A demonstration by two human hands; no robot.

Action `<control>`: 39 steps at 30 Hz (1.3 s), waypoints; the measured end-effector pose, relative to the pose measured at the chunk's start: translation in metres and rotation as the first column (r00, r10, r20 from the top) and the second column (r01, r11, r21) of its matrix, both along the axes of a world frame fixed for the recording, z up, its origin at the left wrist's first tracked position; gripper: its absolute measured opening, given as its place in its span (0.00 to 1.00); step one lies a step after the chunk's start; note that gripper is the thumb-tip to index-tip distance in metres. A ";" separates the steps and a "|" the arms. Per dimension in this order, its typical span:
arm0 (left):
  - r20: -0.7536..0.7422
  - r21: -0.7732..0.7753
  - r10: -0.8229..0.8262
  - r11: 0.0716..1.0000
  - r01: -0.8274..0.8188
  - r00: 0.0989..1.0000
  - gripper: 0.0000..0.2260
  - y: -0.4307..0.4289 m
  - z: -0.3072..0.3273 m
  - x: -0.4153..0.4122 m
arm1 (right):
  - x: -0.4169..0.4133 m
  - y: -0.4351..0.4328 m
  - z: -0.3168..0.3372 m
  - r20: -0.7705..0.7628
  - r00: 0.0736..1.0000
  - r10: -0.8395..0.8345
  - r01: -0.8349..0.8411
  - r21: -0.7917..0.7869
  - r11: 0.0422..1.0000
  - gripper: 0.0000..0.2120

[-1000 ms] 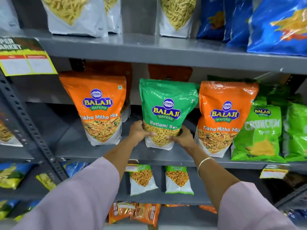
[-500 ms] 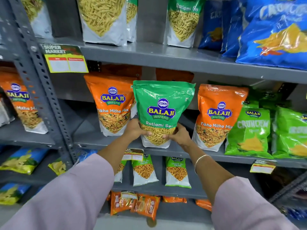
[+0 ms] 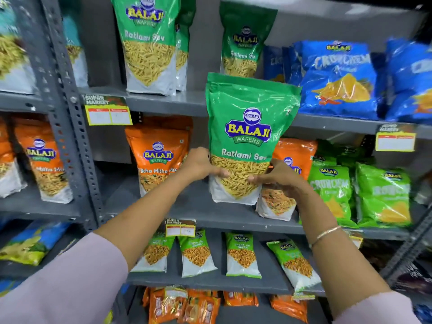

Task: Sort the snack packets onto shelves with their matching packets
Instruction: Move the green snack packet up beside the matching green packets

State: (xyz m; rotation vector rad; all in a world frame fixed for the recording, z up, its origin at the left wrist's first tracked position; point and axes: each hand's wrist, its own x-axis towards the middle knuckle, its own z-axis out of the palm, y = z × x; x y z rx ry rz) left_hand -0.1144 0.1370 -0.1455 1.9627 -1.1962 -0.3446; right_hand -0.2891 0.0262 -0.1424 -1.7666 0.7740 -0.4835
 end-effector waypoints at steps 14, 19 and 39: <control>0.096 -0.366 0.047 0.930 -0.009 0.994 0.23 -0.017 0.195 0.007 | -0.002 -0.015 0.196 0.175 0.984 -0.029 0.073 -0.250 0.966 0.08; 0.017 -0.376 0.042 0.926 -0.032 0.999 0.23 -0.041 0.224 0.029 | 0.030 -0.033 0.219 0.233 0.972 -0.020 0.061 -0.167 0.984 0.06; -0.140 -0.318 0.083 0.940 -0.124 0.987 0.16 -0.114 0.174 0.079 | 0.088 -0.106 0.190 0.121 0.993 -0.015 0.020 -0.042 0.999 0.22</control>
